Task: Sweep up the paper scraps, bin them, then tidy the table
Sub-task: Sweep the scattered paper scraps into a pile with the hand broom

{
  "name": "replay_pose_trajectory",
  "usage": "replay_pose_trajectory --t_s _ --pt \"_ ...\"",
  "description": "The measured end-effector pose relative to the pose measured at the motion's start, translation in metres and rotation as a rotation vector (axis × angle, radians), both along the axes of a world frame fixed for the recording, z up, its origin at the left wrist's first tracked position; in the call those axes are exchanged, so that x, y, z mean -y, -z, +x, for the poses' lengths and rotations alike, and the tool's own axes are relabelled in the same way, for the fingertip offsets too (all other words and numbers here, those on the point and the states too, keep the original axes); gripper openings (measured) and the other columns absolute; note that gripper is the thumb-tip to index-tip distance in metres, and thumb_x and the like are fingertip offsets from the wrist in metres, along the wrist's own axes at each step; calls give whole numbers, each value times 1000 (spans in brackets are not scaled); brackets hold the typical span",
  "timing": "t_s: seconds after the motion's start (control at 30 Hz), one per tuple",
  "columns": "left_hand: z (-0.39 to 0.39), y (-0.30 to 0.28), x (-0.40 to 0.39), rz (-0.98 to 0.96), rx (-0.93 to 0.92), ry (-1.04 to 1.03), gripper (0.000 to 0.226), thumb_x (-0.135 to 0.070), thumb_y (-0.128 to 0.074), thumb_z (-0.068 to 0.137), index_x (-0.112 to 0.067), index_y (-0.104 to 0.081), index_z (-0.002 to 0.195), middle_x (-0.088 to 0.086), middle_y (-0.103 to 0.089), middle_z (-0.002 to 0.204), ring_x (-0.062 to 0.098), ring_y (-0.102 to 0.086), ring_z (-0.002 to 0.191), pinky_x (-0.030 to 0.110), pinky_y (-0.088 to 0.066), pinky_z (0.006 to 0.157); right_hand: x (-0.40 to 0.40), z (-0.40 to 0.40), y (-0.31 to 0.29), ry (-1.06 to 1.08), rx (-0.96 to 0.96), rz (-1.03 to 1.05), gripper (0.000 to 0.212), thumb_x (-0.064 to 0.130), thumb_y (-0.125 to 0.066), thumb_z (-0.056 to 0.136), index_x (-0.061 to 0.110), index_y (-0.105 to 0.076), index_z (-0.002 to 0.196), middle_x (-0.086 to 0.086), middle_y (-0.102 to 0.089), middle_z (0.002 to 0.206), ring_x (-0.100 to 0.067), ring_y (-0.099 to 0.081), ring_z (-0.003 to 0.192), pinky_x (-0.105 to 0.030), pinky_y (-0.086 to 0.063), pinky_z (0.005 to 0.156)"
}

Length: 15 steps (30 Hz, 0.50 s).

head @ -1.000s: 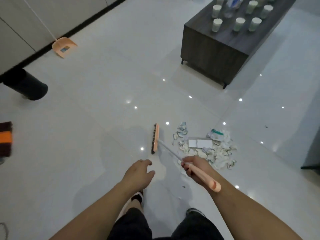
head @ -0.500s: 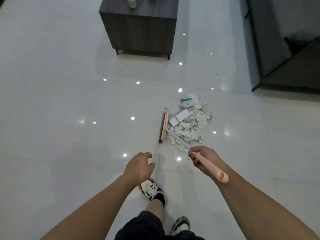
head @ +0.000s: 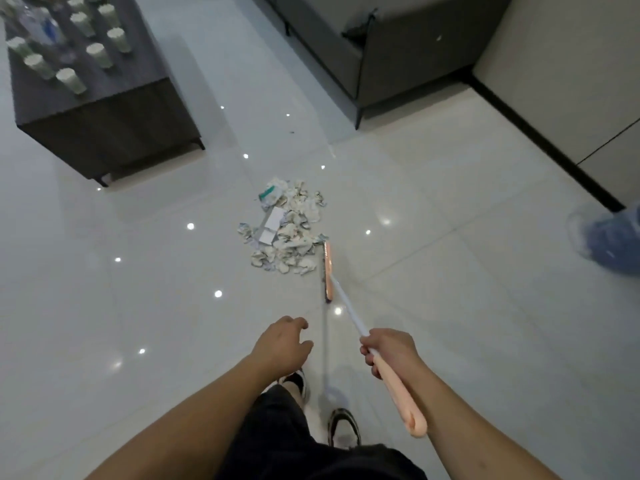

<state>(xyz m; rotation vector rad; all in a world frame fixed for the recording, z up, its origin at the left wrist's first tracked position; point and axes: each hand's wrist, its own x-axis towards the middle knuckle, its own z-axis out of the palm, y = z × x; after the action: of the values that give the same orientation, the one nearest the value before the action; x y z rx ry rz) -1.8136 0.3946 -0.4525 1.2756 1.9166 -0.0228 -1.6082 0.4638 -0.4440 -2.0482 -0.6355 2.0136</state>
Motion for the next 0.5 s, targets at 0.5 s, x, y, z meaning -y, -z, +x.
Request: replay_pose_trajectory --t_s 0.5 --pt "-129 9 -75 34 -34 74 49 -40 -51 92 -22 -48 137 3 -50 134 22 -51 119 32 -41 96 -27 -132 25 173 15 -130 7 -5 -61 82 -6 -62 76 -16 -55 57 -19 -46 39 -21 -39 37"
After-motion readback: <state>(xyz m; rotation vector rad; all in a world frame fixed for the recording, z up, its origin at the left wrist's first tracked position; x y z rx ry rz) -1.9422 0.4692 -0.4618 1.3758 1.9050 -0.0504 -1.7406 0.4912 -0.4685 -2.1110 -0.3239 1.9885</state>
